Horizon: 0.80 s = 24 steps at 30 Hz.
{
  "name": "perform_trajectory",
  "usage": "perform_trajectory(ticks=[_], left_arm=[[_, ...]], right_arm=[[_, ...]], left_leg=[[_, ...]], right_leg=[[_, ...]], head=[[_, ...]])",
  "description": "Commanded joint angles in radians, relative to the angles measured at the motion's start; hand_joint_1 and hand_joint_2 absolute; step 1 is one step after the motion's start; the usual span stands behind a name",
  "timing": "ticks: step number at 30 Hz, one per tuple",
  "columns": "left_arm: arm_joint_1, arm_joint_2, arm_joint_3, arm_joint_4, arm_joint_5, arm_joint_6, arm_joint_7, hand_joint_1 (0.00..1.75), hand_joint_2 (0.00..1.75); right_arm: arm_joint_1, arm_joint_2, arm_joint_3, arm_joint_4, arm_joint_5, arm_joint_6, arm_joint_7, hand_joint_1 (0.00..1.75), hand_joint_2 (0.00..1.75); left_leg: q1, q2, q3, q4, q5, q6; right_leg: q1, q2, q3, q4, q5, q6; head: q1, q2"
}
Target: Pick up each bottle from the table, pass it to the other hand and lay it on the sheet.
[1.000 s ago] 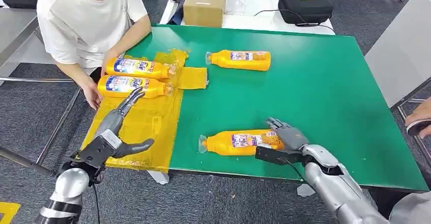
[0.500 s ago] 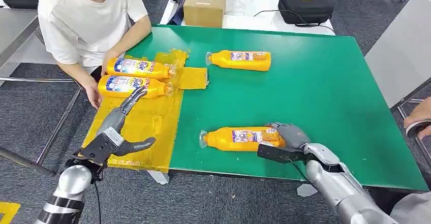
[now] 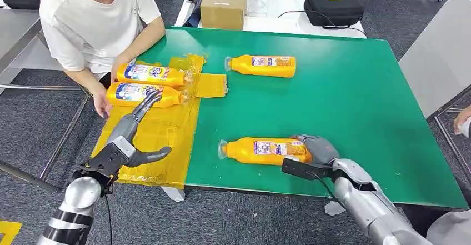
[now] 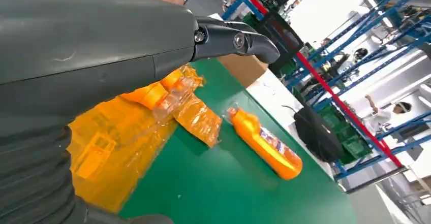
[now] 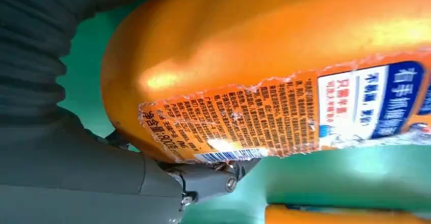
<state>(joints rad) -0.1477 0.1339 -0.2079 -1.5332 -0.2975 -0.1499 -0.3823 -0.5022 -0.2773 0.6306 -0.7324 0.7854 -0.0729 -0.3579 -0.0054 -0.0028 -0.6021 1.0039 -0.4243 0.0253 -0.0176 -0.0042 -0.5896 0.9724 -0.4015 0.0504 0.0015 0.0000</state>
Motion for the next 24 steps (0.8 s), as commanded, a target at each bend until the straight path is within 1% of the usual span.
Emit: perform_trajectory(ticks=[1,3,4,5,6,7,8,9,11,12,13,15,16,19,21,22,24], left_arm=[[0.089,-0.158,0.048,-0.086,0.198,0.005,-0.040,0.00,1.75],[0.184,-0.212,0.054,-0.169,0.356,-0.013,-0.061,0.00,1.75],[0.215,-0.226,0.052,-0.192,0.409,-0.017,-0.070,0.00,1.75],[0.246,-0.236,0.048,-0.208,0.461,-0.025,-0.080,0.00,1.75],[0.273,-0.244,0.041,-0.220,0.504,-0.036,-0.092,0.00,1.75],[0.293,-0.248,0.040,-0.227,0.533,-0.045,-0.101,0.00,1.75],[0.311,-0.249,0.036,-0.232,0.548,-0.052,-0.104,0.00,1.75],[0.311,-0.249,0.036,-0.232,0.548,-0.052,-0.104,0.00,1.75],[0.328,-0.253,0.037,-0.230,0.577,-0.069,-0.108,0.00,1.75],[0.338,-0.254,0.033,-0.229,0.593,-0.081,-0.104,0.00,1.75],[0.347,-0.251,0.031,-0.225,0.606,-0.092,-0.099,0.00,1.75],[0.365,-0.251,0.026,-0.224,0.610,-0.100,-0.099,0.00,1.75],[0.371,-0.253,0.026,-0.223,0.612,-0.102,-0.101,0.00,1.75],[0.387,-0.249,0.020,-0.219,0.603,-0.108,-0.096,0.00,1.75],[0.389,-0.207,-0.027,-0.192,0.524,-0.122,-0.061,0.00,1.75],[0.391,-0.206,-0.039,-0.178,0.478,-0.105,-0.075,0.00,1.75],[0.370,-0.198,-0.087,-0.123,0.443,-0.109,-0.051,0.00,1.75]], right_arm=[[0.257,0.097,-0.198,-0.253,-0.118,-0.097,-0.080,1.75,1.75],[0.367,0.156,-0.305,-0.415,-0.179,-0.125,-0.116,1.75,1.75],[0.400,0.180,-0.339,-0.471,-0.203,-0.134,-0.135,1.75,1.75],[0.434,0.204,-0.367,-0.523,-0.233,-0.137,-0.155,1.75,1.75],[0.464,0.231,-0.393,-0.573,-0.275,-0.134,-0.178,1.75,1.75],[0.485,0.245,-0.406,-0.609,-0.286,-0.138,-0.185,1.75,1.75],[0.504,0.256,-0.413,-0.640,-0.293,-0.144,-0.191,1.75,1.75],[0.504,0.256,-0.413,-0.640,-0.293,-0.144,-0.191,1.75,1.75],[0.524,0.277,-0.438,-0.665,-0.330,-0.147,-0.209,1.75,1.75],[0.530,0.285,-0.446,-0.668,-0.342,-0.148,-0.216,1.75,1.75],[0.534,0.290,-0.452,-0.667,-0.349,-0.148,-0.219,1.75,1.75],[0.539,0.297,-0.458,-0.663,-0.356,-0.149,-0.224,1.75,1.75],[0.540,0.302,-0.463,-0.659,-0.362,-0.149,-0.233,1.75,1.75],[0.530,0.315,-0.460,-0.642,-0.361,-0.142,-0.235,1.75,1.75],[0.492,0.318,-0.426,-0.603,-0.353,-0.116,-0.231,1.75,1.75],[0.466,0.321,-0.400,-0.581,-0.343,-0.100,-0.231,1.75,1.75],[0.397,0.343,-0.326,-0.526,-0.318,-0.078,-0.226,1.75,1.75]], left_leg=[[0.002,-0.001,0.004,-0.001,-0.002,-0.002],[0.002,0.000,0.003,-0.001,-0.003,-0.002],[0.002,0.001,0.002,-0.001,-0.003,-0.002],[0.002,0.002,0.004,-0.001,-0.005,-0.002],[0.001,0.002,0.002,-0.001,-0.005,-0.002],[0.000,0.001,-0.001,0.000,-0.004,-0.002],[0.001,0.002,0.000,0.000,-0.007,-0.003],[0.001,0.001,-0.003,0.000,-0.005,-0.002],[0.001,0.000,-0.004,0.001,-0.006,-0.003],[0.001,0.000,-0.006,0.000,-0.005,-0.002],[0.001,0.000,-0.004,0.000,-0.006,-0.003],[0.000,0.000,-0.006,-0.001,-0.004,-0.002],[0.001,0.001,-0.003,0.000,-0.006,-0.003],[0.001,0.000,-0.005,-0.001,-0.005,-0.002],[0.001,0.000,-0.004,-0.001,-0.005,-0.003],[0.001,0.001,-0.003,-0.001,-0.005,-0.003],[0.000,0.002,-0.004,-0.002,-0.004,-0.002]], right_leg=[[0.002,-0.001,0.005,-0.003,-0.002,-0.002],[0.002,0.000,0.005,-0.002,-0.002,-0.002],[0.002,0.001,0.003,-0.002,-0.002,-0.002],[0.002,0.003,0.005,-0.002,-0.003,-0.003],[0.001,0.002,0.002,-0.001,-0.003,-0.002],[0.001,0.001,0.000,0.000,-0.003,-0.001],[0.001,0.002,0.000,0.001,-0.005,-0.003],[0.001,0.002,-0.002,0.001,-0.004,-0.002],[0.001,0.000,-0.003,0.001,-0.005,-0.003],[0.001,0.000,-0.005,0.001,-0.005,-0.001],[0.001,0.001,-0.003,0.001,-0.006,-0.001],[0.000,0.000,-0.005,0.000,-0.005,0.000],[0.001,0.002,-0.003,0.000,-0.006,-0.001],[0.000,0.001,-0.004,-0.001,-0.005,-0.001],[0.001,0.001,-0.003,0.000,-0.005,-0.001],[0.001,0.002,-0.002,-0.001,-0.005,-0.001],[0.000,0.003,-0.004,-0.001,-0.004,0.000]], head=[[0.000,0.000],[0.000,0.000],[0.000,0.000],[0.000,0.000],[0.000,0.000],[0.000,0.000],[0.000,0.000],[0.000,0.000],[-0.001,0.000],[-0.001,0.000],[0.000,0.000],[0.000,0.000],[0.000,0.000],[0.000,0.000],[0.000,0.000],[0.000,0.000],[0.000,0.000]])
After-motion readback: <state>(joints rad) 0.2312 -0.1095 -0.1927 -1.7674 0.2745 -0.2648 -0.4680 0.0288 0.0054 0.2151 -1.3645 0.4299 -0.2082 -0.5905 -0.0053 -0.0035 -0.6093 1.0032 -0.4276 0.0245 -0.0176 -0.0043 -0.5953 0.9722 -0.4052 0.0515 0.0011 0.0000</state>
